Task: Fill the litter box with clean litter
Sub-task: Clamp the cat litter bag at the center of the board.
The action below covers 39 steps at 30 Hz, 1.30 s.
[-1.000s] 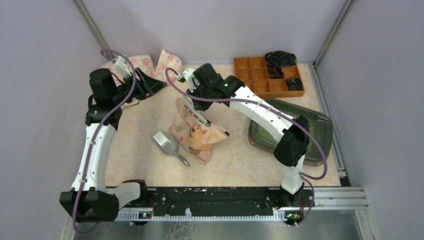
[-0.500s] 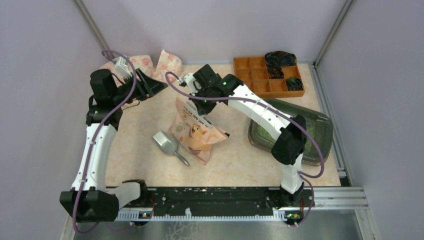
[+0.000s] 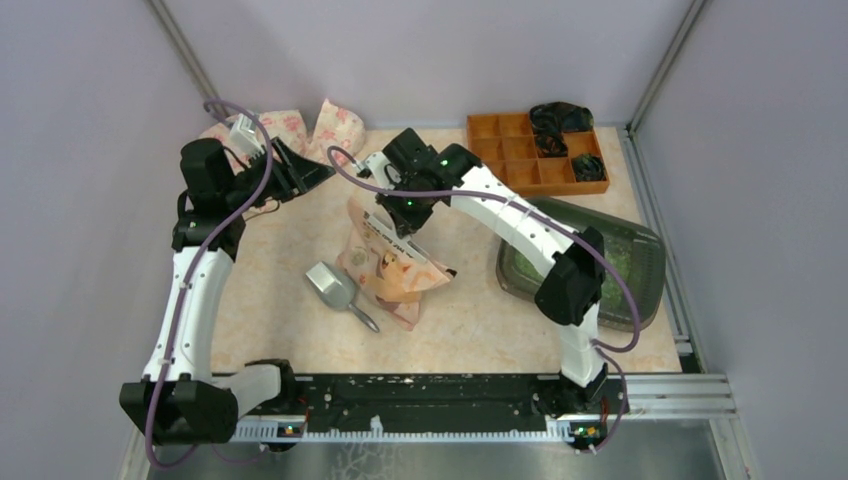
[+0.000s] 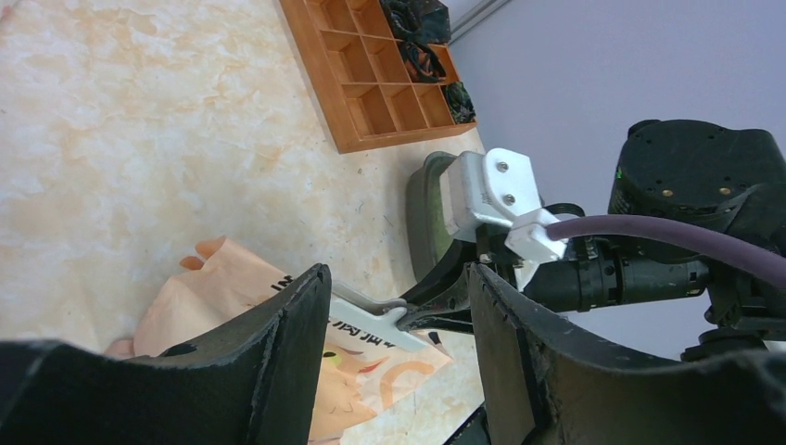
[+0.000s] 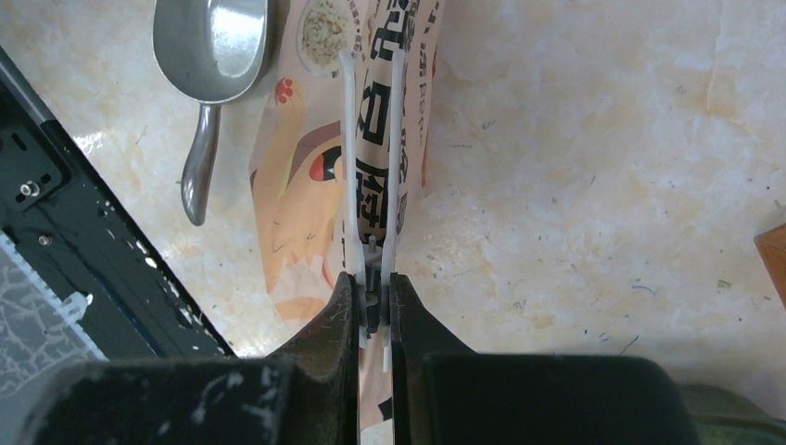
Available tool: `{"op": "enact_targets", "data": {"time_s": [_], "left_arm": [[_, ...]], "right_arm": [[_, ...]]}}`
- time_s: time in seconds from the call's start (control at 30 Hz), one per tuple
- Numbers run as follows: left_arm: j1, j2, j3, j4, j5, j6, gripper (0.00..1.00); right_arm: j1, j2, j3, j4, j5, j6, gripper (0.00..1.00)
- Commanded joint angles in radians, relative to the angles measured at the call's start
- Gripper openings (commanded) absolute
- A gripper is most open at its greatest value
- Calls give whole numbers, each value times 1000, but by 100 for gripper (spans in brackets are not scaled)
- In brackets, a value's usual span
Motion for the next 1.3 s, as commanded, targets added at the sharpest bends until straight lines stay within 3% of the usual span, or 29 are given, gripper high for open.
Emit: {"op": "enact_targets", "data": {"time_s": [0.0, 1.27], "left_arm": [[6, -25, -4, 32, 19, -6, 63], [6, -26, 0, 37, 43, -4, 63]], "right_arm": [[4, 30, 64, -45, -21, -3, 0], [17, 165, 194, -143, 24, 60, 0]]}}
